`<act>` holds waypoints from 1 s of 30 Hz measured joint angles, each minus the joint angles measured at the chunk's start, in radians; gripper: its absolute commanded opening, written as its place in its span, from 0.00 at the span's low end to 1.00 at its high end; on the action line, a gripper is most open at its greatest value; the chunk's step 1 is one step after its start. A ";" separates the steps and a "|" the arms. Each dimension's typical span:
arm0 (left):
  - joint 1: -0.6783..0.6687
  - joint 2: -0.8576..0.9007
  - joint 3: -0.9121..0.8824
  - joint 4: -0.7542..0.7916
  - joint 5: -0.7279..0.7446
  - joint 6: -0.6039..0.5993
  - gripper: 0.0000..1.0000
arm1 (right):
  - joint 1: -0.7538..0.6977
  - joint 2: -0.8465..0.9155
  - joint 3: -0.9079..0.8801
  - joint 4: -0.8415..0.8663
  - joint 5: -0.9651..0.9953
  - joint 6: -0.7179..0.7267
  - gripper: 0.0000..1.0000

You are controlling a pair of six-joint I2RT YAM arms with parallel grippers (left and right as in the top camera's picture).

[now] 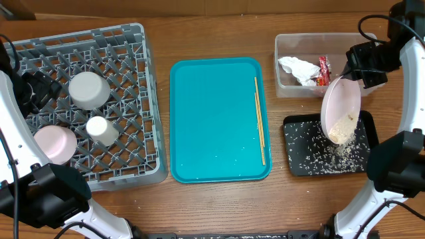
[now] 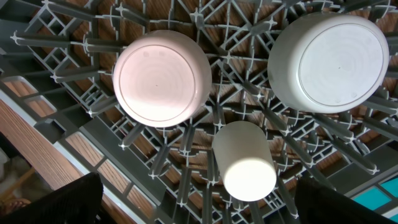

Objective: Sort waste into correct bins and load items into the dishwasher
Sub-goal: 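Tilt the white plate to pour the rice onto the black tray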

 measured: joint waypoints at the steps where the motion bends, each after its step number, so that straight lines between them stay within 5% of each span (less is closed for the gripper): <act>1: 0.000 0.000 0.000 0.000 0.000 0.000 1.00 | 0.000 0.000 0.000 -0.002 -0.004 -0.007 0.03; 30: 0.000 0.000 0.000 0.000 0.000 0.000 1.00 | 0.000 -0.004 0.000 -0.081 -0.205 -0.162 0.03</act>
